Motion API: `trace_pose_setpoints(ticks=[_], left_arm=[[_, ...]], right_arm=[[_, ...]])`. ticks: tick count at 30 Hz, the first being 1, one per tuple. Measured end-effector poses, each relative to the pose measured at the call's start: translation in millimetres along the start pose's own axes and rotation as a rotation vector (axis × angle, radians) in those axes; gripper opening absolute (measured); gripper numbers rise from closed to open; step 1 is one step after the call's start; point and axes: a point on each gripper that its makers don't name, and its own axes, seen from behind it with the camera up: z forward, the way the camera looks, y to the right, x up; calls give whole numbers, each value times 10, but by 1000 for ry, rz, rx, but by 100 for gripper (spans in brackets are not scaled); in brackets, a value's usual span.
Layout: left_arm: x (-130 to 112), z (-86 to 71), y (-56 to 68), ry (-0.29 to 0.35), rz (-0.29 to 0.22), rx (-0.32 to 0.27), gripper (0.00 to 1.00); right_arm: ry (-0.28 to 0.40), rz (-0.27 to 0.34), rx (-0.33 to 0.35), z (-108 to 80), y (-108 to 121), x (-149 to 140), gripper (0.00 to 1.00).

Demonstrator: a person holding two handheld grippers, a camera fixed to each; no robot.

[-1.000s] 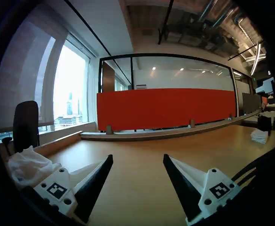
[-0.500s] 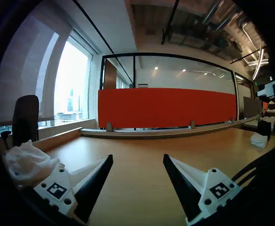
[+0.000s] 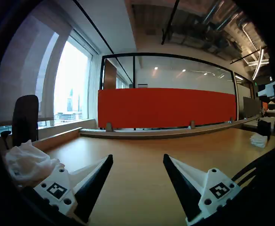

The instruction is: Fold towel

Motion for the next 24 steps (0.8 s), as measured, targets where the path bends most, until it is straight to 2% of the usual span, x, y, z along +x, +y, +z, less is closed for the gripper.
trace_pose_setpoints(ticks=[15,24], left_arm=[[-14,14,1,-2,1,2,99],[-26,19,3,-1,0,2,99]], right_arm=[[51,-16,-22,-7,198,64,100],[92,0,-38,26,353,38,100]])
